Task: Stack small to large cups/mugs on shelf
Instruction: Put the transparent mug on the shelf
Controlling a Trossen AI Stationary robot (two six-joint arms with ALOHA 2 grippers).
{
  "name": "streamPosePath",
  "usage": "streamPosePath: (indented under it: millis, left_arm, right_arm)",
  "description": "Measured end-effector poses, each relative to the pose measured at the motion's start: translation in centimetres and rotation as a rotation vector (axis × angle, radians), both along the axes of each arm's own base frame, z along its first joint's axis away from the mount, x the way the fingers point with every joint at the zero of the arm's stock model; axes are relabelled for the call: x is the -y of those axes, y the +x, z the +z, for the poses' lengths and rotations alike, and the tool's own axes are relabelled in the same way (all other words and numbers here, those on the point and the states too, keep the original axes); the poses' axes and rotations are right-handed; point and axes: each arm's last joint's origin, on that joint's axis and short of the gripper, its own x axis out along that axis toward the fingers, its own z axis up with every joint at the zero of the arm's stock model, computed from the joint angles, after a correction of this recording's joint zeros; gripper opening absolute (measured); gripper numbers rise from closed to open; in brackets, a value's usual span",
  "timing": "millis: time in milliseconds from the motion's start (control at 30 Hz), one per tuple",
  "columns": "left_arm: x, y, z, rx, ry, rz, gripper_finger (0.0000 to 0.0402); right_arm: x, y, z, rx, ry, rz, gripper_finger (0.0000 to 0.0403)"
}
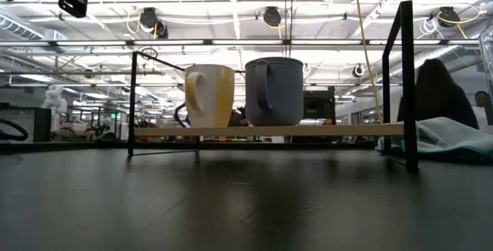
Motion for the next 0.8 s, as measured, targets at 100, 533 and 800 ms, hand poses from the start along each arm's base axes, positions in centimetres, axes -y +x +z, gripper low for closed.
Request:
streamPosePath:
  millis: [100,533,800]
  left_arm:
    - [0.0,0.0,0.0,0.0,0.0,0.0,0.0021]
    - [0.0,0.0,0.0,-0.008,-0.029,-0.002,0.0021]
    - [0.0,0.0,0.2,0.009,-0.067,-0.004,0.0021]
  right_arm:
    - [-0.8,-0.3,-0.5,0.008,-0.034,0.068,0.0215]
    - [-1.7,1.3,-4.2,-0.005,-0.24,0.077,0.0214]
    - [-1.3,1.5,-5.6,-0.129,-0.234,-0.079,0.0214]
